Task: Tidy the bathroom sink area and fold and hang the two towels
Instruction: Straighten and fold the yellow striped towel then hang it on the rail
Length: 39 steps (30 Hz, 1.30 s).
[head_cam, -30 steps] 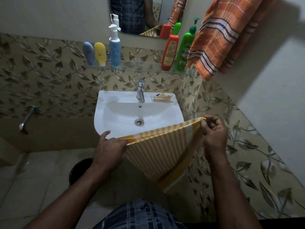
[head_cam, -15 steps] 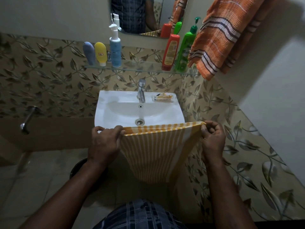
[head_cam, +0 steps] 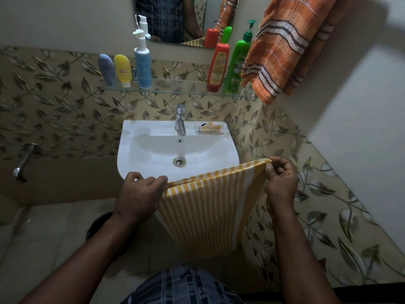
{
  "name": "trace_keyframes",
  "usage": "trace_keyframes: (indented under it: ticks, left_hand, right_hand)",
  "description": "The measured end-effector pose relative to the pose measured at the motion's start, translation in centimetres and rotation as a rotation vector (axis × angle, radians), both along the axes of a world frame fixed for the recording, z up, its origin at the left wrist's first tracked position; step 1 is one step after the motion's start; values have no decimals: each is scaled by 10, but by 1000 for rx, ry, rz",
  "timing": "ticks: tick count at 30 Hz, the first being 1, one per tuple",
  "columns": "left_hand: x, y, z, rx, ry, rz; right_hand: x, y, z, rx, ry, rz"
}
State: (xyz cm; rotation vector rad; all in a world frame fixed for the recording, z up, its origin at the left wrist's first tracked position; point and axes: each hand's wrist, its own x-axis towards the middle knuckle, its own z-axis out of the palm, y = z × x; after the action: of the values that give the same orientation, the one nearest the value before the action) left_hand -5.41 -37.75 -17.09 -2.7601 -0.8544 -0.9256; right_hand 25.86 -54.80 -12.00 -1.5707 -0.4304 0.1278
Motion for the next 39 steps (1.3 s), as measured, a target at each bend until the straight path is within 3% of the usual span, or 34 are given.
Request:
trace_keyframes:
  ticks: [6,16,31,39]
  left_hand:
    - [3,7,-3,46,-32,-167]
    - [7,0,7,-136,83,-60]
    - [8,7,6,-24,74,-164]
    - [11,8,7,-172,115,-104]
  right_hand:
    - [5,-4,-2,-25,-14,-8]
    - [3,-2,-1,-37,-29,-18]
    - [6,4,-2,6,5,-41]
    - [5,8,0,-4,0,-24]
